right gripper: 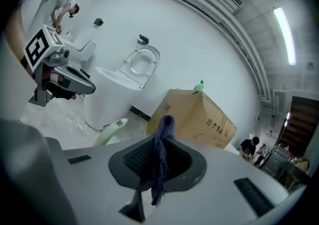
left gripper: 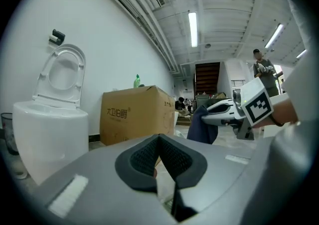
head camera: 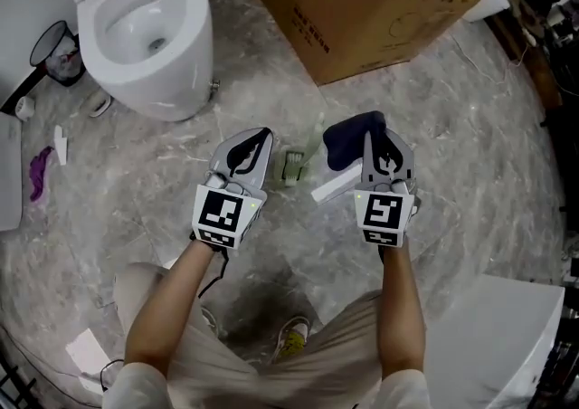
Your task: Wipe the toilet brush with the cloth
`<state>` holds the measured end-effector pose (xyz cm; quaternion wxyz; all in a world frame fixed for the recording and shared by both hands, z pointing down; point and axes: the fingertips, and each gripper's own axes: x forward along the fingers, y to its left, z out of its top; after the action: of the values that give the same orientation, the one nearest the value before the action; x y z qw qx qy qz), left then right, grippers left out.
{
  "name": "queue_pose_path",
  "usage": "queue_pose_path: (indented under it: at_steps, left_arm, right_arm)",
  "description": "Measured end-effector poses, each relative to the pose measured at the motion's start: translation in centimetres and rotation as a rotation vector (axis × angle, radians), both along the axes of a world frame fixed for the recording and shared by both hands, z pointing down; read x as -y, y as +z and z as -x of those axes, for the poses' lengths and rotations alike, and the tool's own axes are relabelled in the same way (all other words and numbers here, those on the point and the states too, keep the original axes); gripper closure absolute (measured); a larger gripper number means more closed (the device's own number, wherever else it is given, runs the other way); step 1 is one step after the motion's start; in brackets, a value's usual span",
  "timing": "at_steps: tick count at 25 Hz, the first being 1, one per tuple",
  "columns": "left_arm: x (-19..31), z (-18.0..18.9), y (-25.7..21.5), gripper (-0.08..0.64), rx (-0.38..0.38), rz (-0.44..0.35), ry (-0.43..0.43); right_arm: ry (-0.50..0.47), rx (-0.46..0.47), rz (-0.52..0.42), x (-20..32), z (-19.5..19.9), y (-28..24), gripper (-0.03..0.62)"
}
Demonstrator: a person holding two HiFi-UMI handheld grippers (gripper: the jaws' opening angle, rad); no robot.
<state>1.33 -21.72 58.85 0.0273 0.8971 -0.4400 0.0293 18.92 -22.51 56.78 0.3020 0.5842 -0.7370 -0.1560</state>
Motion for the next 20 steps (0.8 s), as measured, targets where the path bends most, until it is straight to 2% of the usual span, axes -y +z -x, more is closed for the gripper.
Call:
queue_pose_path:
  at_steps: [2, 5, 8, 14, 17, 20]
  left_arm:
    - [0.0, -0.1, 0.2, 0.558, 0.014, -0.007, 0.007]
    - [0.1, 0.1, 0.3, 0.558, 0.084, -0.059, 0.018]
    - [0.3, 0.3, 0.1, 0.558, 0.079, -0.056, 0.019]
    - [1.4, 2.2, 0.4, 0.558, 0.119, -0.045, -0.038]
    - [1.0, 2.0, 0.5, 0.558, 0.106, -0.032, -0.025]
    - [0.3, 1.5, 0.7, 0.558, 0.119, -0.033, 0.003]
  right_arm:
    - [-0.012, -0.108, -0.026, 0.2, 0.7, -0.5, 0.545]
    - [-0.059, -0.286, -0.036, 0.7, 2.3, 0.2, 0.545]
    - [-0.100, -0.416, -0.017, 1.0, 3.4, 1.8, 0.545]
    - [-0.125, -0.598, -0.075, 1.1, 5.8, 1.9, 0.546]
    - [-0.118, -0.688, -0.045, 1.2, 6.1, 2.8, 0.546]
    - [-0.117, -0.738, -0.002, 1.0, 6.3, 3.8, 0.546]
